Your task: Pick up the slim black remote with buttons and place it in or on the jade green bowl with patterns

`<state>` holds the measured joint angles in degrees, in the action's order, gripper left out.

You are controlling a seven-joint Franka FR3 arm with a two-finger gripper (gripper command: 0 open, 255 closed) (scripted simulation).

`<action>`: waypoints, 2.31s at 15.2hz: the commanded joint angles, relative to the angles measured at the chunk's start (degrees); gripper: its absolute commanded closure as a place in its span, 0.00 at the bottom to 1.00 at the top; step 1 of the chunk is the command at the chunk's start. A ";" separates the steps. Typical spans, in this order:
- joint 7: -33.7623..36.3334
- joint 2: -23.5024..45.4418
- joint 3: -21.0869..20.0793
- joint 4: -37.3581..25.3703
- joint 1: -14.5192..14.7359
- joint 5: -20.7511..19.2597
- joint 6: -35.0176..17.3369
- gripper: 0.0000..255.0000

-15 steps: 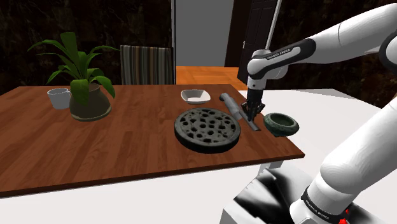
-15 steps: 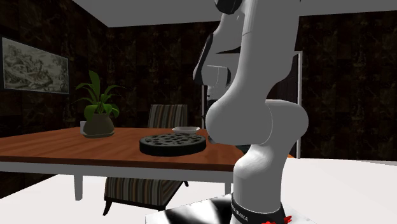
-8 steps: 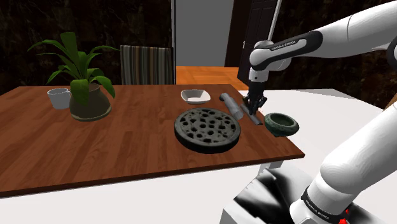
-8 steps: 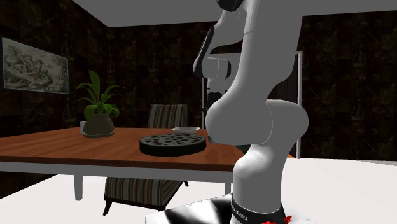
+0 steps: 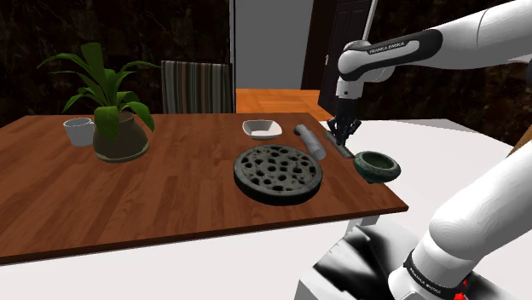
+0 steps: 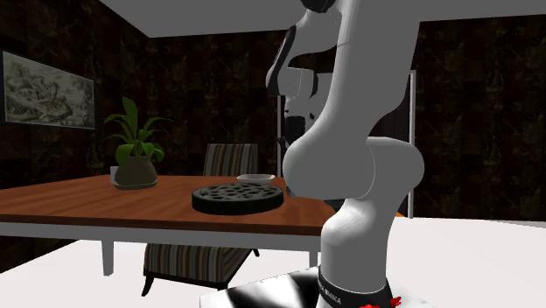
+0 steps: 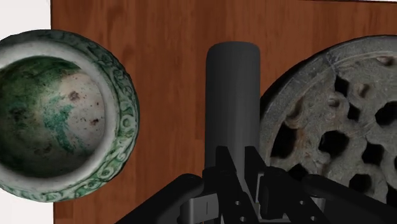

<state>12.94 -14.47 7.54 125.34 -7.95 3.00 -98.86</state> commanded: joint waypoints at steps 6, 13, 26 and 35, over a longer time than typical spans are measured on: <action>-6.69 -5.39 4.61 4.85 -3.81 -3.92 0.80 1.00; -15.18 -9.07 10.78 8.29 -8.60 -9.28 0.87 1.00; -16.30 -6.61 12.42 14.72 -9.04 -9.88 -8.02 1.00; -16.13 -6.75 12.36 14.57 -8.90 -9.83 -7.76 0.00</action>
<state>-3.26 -22.02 19.90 138.97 -16.98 -6.92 -105.26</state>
